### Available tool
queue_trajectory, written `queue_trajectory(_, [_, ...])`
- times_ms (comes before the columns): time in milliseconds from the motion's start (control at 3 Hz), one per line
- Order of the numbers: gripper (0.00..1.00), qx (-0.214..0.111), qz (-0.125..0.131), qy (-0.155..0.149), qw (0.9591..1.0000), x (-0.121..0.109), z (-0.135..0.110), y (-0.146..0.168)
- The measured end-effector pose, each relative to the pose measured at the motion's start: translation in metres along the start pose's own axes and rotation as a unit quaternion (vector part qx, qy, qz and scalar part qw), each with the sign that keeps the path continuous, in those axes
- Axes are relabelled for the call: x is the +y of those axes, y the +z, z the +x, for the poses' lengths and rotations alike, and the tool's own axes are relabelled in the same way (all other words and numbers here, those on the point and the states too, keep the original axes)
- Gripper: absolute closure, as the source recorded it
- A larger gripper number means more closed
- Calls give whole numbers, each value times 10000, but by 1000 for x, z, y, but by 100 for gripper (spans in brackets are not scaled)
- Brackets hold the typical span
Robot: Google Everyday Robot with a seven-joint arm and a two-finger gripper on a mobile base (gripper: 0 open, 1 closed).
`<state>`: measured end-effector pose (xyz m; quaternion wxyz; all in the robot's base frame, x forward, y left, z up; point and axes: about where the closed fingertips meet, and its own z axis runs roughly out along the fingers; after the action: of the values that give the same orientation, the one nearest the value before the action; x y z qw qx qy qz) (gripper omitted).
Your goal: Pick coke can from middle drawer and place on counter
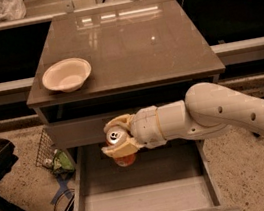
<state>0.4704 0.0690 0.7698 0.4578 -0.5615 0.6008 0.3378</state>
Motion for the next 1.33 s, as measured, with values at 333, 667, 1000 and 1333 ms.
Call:
queue_trajectory(333, [100, -3, 8, 0, 10000, -1, -1, 0])
queue_trajectory(667, [100, -176, 282, 86, 9994, -31, -30, -21])
queue_trajectory(1000, [100, -325, 559, 208, 9977, -78, -72, -51])
queue_trajectory(1333, [100, -345, 828, 304, 9955, -128, -117, -82])
